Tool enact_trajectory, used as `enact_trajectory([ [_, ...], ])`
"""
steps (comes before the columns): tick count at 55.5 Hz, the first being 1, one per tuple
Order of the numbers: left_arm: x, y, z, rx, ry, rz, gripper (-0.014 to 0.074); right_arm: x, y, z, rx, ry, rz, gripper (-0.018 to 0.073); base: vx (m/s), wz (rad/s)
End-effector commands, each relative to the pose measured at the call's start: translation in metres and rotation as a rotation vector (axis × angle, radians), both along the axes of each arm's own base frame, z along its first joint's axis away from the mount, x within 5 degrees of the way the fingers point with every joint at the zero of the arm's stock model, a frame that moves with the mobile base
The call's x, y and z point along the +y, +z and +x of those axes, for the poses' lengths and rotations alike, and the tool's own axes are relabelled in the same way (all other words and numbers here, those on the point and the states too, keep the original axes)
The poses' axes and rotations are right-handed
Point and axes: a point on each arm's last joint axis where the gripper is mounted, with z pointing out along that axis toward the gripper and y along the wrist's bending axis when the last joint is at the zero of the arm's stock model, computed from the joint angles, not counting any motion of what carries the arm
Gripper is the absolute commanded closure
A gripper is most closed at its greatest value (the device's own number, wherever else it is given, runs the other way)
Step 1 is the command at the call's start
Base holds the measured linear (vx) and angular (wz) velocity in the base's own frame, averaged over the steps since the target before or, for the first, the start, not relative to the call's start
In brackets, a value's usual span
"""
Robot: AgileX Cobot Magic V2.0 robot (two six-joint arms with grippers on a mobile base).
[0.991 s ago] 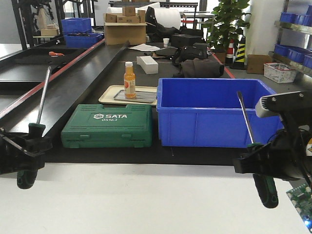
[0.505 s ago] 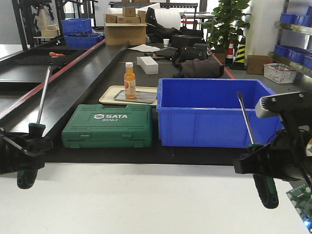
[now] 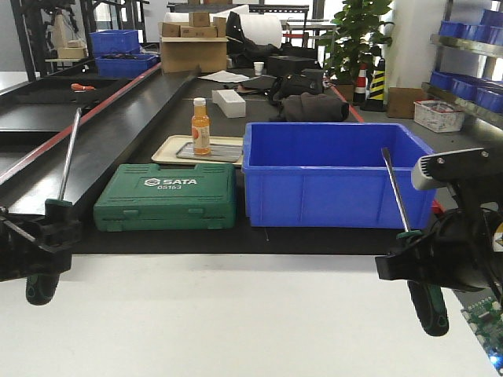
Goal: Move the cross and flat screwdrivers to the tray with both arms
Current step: 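Hold both screwdrivers upright while the base turns away from the table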
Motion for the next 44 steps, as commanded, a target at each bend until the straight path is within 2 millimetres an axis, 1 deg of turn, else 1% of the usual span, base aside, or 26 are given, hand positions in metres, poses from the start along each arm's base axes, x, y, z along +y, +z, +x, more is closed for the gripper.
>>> enact_trajectory([
  [1,0.0026,0.0225,-0.0035,-0.105,0.041,-0.045,0.0596,-0.0005,0.0264,-0.0024,-0.145,0.007,0.026,0.0567,-0.14,-0.17],
  [30,0.0027,0.0225,-0.0035,-0.106,0.041,-0.045,0.0596,-0.0005,0.0264,-0.0024,-0.145,0.007,0.026,0.0567,-0.22,-0.22],
  [44,0.0025,0.0224,-0.0036,-0.104,0.039,-0.044,0.0596,-0.0005,0.0264,-0.0024,-0.145,0.007,0.026,0.0567,-0.26,-0.35],
])
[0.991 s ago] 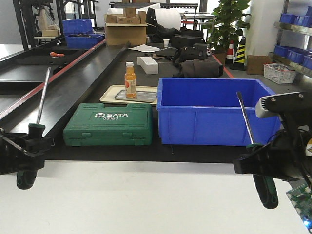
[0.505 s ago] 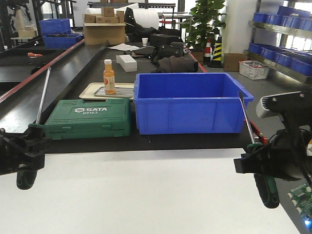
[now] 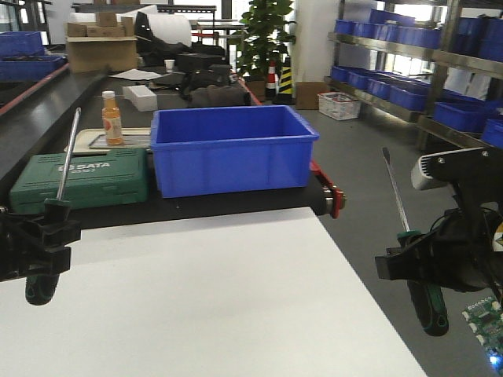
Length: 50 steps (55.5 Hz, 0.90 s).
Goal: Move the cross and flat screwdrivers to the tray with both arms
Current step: 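Hold both screwdrivers upright while the base turns away from the table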
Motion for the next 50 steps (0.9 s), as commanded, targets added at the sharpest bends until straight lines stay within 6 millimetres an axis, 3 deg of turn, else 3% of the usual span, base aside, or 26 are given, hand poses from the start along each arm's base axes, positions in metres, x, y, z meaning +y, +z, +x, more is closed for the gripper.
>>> enact_trajectory([
  [1,0.0024,0.0224,-0.0029,-0.103,0.039,-0.044,0.0596,-0.0007,0.0264,-0.0023,-0.145,0.006,0.026,0.0567,-0.23,-0.46],
  [50,0.0022,0.0221,-0.0031,-0.100,0.037,-0.044,0.0596,-0.0011,0.0262,-0.0023,-0.143,0.004,0.025,0.0567,-0.15,-0.71],
])
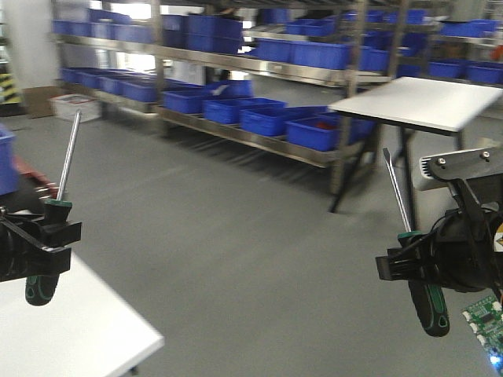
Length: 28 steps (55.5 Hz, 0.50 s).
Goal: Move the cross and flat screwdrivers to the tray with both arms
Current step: 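Hold both screwdrivers upright while the base turns away from the table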
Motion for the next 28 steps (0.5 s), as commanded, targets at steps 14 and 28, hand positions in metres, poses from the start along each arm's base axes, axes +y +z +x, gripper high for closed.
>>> enact_trajectory([
  [14,0.0023,0.0222,-0.0030,-0.101,0.038,-0.044,0.0596,-0.0017,0.0263,-0.0021,-0.145,0.002,0.026,0.0567,0.01,-0.80],
  [28,0.0024,0.0224,-0.0029,-0.103,0.039,-0.044,0.0596,-0.0018,0.0268,-0.0026,-0.145,0.002,0.027,0.0567,0.13,-0.73],
])
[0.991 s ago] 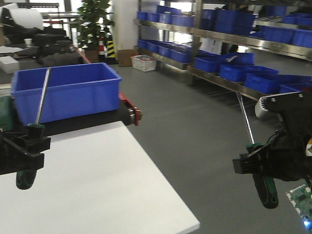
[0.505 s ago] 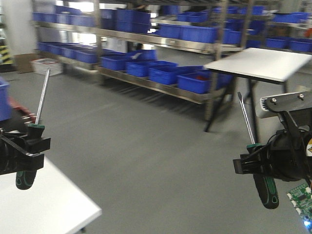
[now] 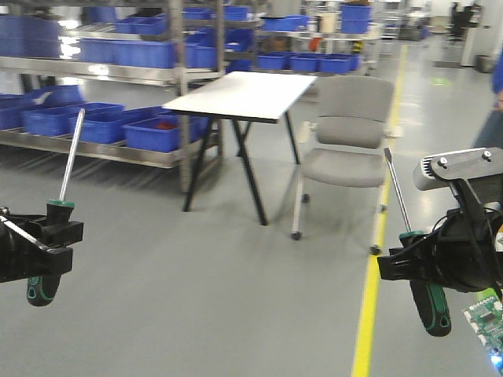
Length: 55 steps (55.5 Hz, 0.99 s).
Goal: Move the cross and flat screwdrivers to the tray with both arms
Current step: 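Hold both screwdrivers upright while the base turns away from the table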
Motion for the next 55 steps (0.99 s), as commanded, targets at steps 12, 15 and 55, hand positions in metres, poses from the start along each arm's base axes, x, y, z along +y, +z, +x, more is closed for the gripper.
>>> enact_trajectory([
  [12,0.0024,0.0224,-0.0029,-0.103,0.039,-0.044,0.0596,-0.0018,0.0268,-0.0025,-0.146,0.002,0.028,0.0567,0.19,-0.57],
  [15,0.0024,0.0224,-0.0029,-0.103,0.039,-0.044,0.0596,-0.0018,0.0268,-0.0025,-0.146,0.002,0.028,0.0567,0.22,-0.50],
  [55,0.0024,0.0224,-0.0029,-0.103,0.039,-0.044,0.0596,-0.0018,0.0267,-0.0026,-0.145,0.002,0.028,0.0567,0.30,-0.24],
])
